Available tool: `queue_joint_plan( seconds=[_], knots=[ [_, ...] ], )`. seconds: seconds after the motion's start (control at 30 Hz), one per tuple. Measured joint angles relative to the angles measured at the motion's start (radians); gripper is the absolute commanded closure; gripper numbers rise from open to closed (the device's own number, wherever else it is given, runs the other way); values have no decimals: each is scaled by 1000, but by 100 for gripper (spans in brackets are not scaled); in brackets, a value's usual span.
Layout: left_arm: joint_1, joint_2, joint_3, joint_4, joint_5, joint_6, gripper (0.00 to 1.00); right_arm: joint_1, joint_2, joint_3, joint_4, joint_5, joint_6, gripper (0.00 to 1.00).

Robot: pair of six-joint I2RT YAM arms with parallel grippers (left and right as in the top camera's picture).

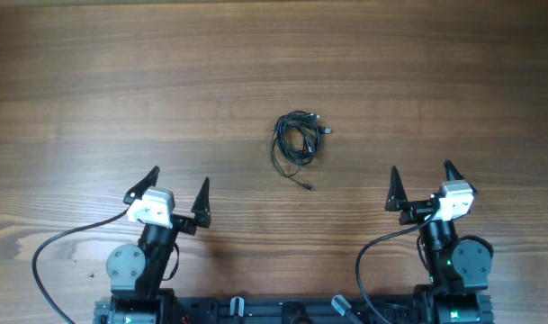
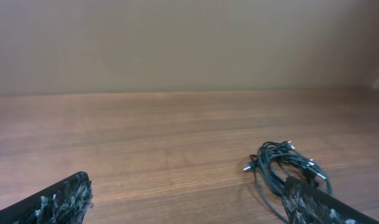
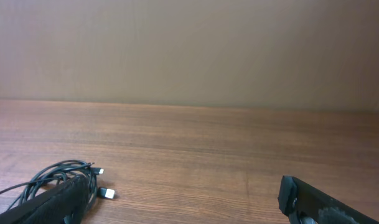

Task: Untangle cables

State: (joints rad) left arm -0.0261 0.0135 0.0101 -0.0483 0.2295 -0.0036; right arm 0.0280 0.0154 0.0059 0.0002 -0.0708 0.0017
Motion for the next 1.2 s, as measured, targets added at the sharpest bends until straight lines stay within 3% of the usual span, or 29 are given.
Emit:
queue_joint_plan(
  seconds=[0.17,0.47,0.77,0.87,1.07,1.2],
  knots=[
    [0,0,11,-40,7,-90,0,0,9,5,-59,0,-30,0],
    [0,77,194,-361,23,-152,0,0,249,160,-131,-28,-3,0],
    [0,364,480,-601,24,-160,0,-1,639,569,-551,-98,33,0],
    [0,543,604,-648,24,-160,0,-1,758,686,-665,-105,39,0],
    [0,807,813,-831,24,-161,0,-1,899,855,-906,-106,47,0],
    [0,867,870,-909,24,-163,0,-1,928,910,-1003,-106,50,0]
  ],
)
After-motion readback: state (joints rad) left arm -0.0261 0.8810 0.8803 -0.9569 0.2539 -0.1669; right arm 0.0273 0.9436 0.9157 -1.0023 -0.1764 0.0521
